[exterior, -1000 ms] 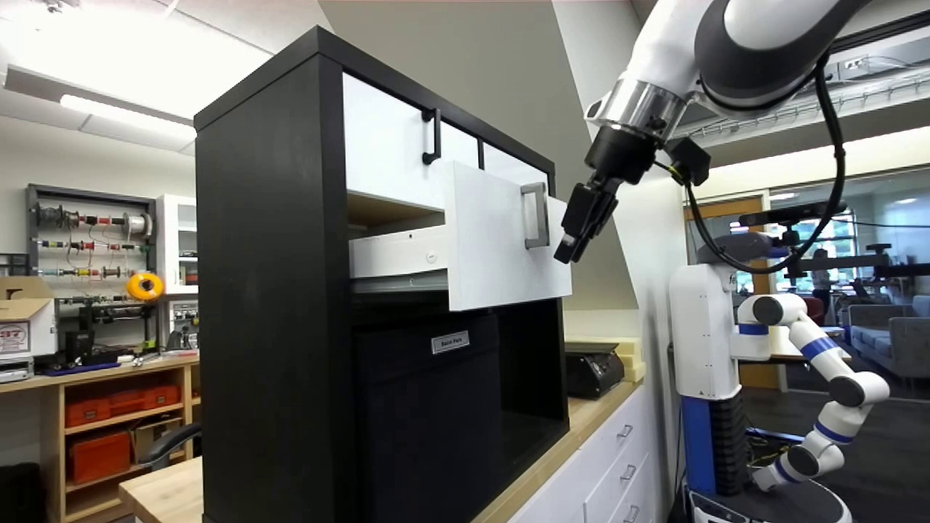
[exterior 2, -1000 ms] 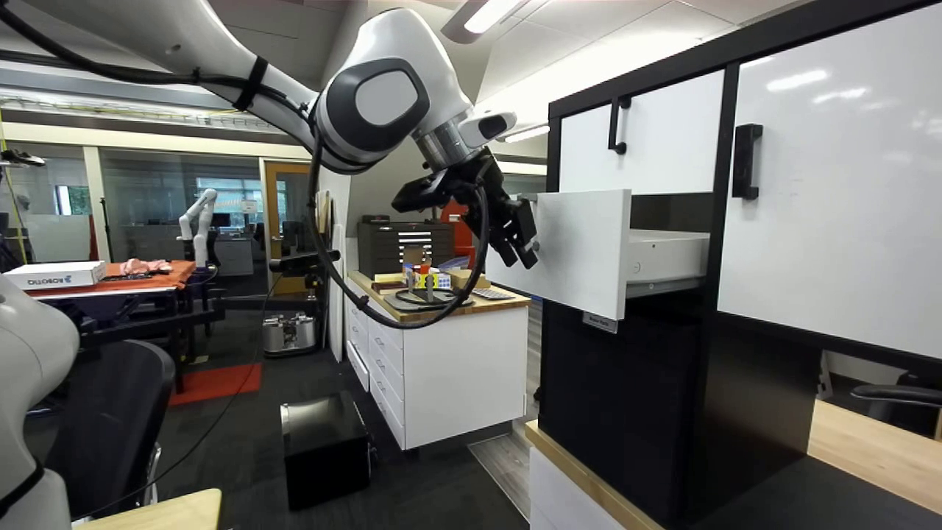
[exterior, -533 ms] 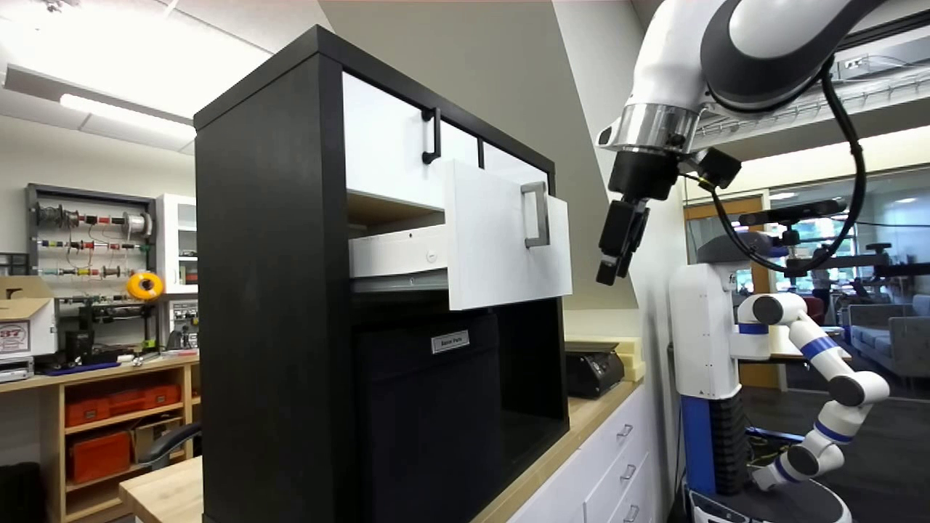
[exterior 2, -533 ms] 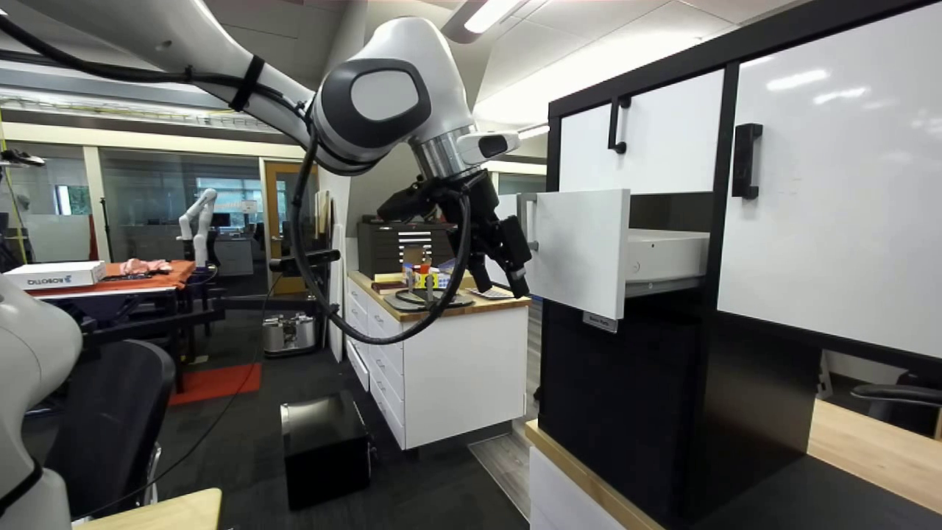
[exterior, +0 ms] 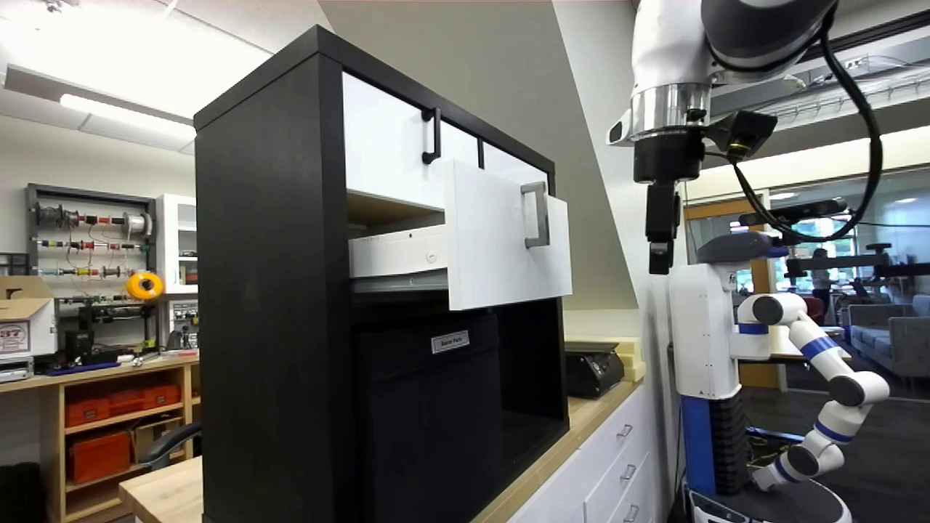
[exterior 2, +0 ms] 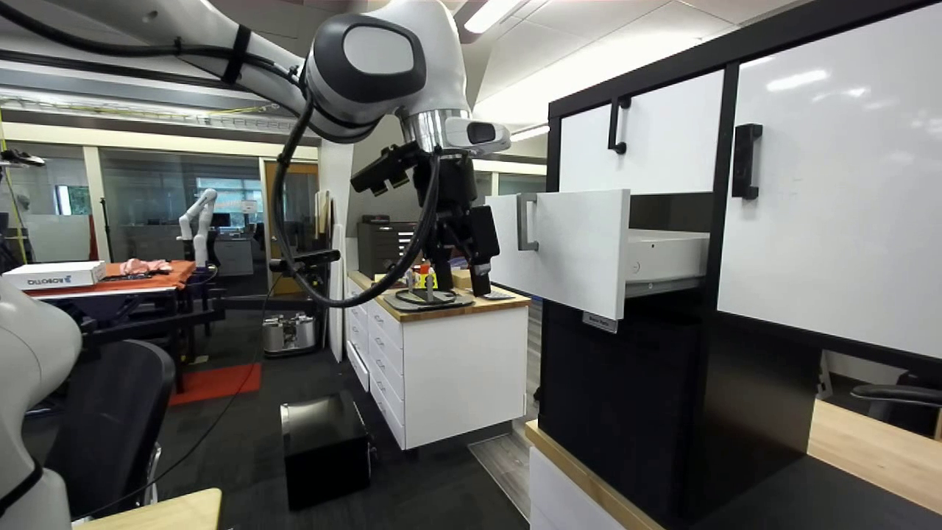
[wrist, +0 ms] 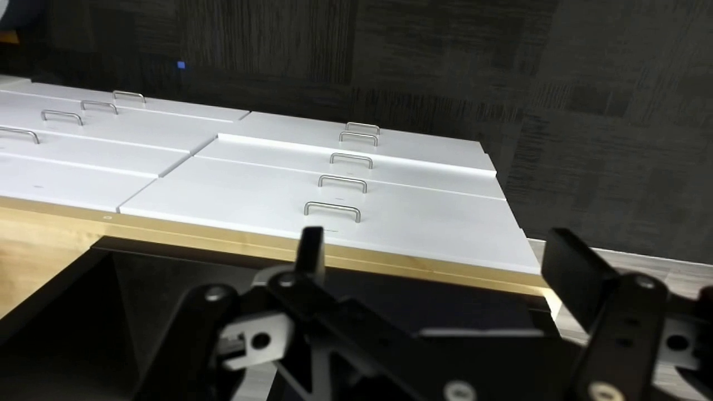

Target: Pull out the drawer above the storage basket

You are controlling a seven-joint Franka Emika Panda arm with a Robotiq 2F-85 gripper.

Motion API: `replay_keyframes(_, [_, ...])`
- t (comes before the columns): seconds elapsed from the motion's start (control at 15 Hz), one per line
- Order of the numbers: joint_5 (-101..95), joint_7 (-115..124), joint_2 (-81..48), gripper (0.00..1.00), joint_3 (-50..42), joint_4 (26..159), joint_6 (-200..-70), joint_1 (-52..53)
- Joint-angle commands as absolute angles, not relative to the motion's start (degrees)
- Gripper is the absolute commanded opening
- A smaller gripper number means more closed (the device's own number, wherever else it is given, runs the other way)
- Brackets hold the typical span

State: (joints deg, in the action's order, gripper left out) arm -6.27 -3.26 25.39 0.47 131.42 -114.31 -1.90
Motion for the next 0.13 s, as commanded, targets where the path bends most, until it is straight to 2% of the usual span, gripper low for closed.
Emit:
replay_keyframes(0.0, [-6.5,-3.1,25.3,1.00,0.1,131.2,-114.0,-1.4])
replay_keyframes(0.07, [-6.5,-3.1,25.3,1.00,0.1,131.2,-114.0,-1.4])
